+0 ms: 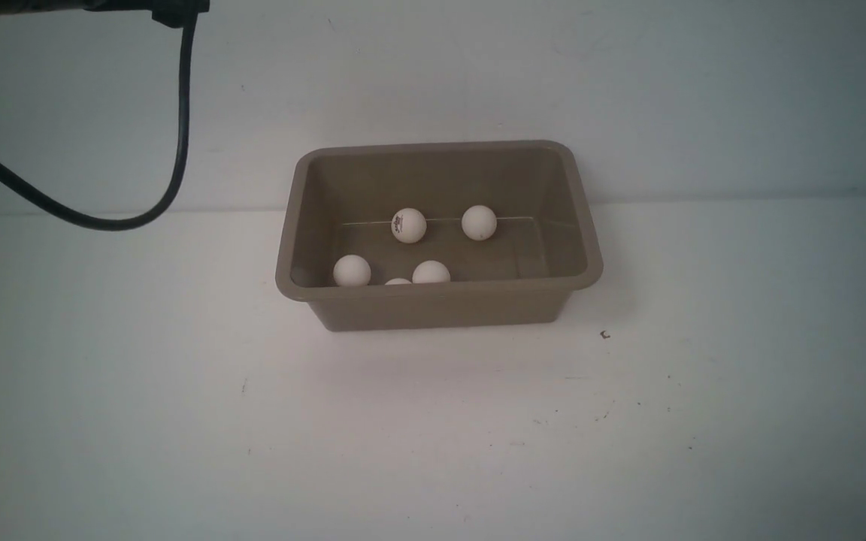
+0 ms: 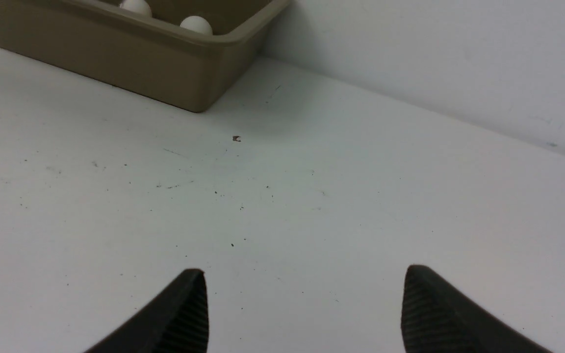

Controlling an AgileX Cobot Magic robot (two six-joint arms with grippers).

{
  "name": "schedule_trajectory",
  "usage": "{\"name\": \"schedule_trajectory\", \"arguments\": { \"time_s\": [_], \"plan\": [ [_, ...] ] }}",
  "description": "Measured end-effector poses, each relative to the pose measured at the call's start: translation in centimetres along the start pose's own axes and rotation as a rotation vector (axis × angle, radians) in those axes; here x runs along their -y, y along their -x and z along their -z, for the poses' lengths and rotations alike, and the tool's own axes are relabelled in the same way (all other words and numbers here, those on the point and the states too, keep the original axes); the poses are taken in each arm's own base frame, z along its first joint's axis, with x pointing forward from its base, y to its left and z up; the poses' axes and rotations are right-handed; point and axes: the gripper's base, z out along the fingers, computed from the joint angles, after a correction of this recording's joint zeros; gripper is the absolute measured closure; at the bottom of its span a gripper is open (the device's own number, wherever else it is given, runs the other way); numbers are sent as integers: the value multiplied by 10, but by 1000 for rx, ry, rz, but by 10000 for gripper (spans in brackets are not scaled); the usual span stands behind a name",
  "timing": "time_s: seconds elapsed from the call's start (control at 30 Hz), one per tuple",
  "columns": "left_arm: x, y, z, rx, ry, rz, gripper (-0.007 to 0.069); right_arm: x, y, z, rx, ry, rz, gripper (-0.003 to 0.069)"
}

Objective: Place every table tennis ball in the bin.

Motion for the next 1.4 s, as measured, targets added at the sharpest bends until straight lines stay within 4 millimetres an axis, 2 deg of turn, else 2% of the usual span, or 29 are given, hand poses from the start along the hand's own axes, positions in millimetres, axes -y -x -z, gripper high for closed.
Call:
{"name": "schedule_trajectory", "arguments": {
  "time_s": [0.27, 0.47, 1.17, 1.4],
  "plan": [
    [0, 0, 0, 0, 0, -1, 94, 3, 0, 0, 4, -34, 85, 176],
    [0, 0, 0, -2, -5, 0, 94, 1, 1, 0, 21, -12, 6, 176],
    [3, -2, 0, -19, -36, 3, 94, 2, 1, 0, 20, -35, -19, 176],
    [4, -1, -4, 10, -60, 92, 94, 4, 1, 0, 11, -72, -30, 176]
  ]
}}
